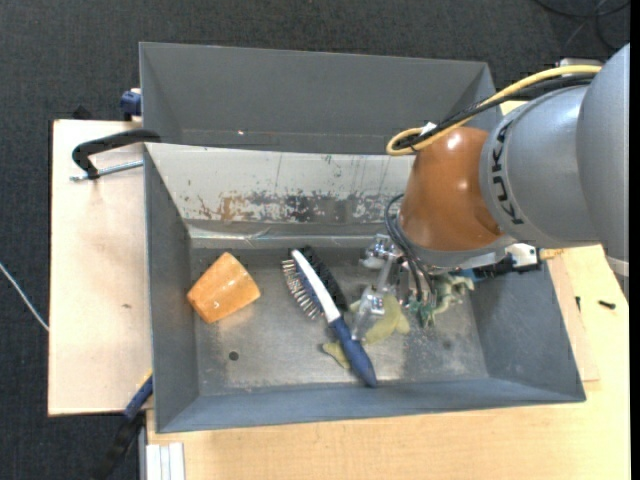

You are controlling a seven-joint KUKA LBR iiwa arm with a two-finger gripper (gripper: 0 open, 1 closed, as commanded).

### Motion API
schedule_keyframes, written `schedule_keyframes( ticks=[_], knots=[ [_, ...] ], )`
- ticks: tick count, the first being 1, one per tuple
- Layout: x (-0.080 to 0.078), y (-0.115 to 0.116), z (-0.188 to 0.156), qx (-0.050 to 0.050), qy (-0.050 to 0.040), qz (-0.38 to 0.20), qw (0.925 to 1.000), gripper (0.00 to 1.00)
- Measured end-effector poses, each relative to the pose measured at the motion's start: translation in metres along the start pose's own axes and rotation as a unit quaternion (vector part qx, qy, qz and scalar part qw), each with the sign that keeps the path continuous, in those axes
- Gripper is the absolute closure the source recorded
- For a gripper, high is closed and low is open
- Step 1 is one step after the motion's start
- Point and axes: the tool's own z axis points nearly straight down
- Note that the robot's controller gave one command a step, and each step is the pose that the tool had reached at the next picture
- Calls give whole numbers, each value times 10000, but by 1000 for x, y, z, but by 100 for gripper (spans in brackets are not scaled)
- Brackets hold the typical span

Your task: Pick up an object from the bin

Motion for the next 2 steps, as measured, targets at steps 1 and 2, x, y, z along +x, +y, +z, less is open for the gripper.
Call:
schedule_keyframes(
  ticks=[1,2],
  knots=[
    [6,-1,2,29,120,-22,9999,100],
    [8,0,-106,6,49,-386,9992,100]
  ],
)
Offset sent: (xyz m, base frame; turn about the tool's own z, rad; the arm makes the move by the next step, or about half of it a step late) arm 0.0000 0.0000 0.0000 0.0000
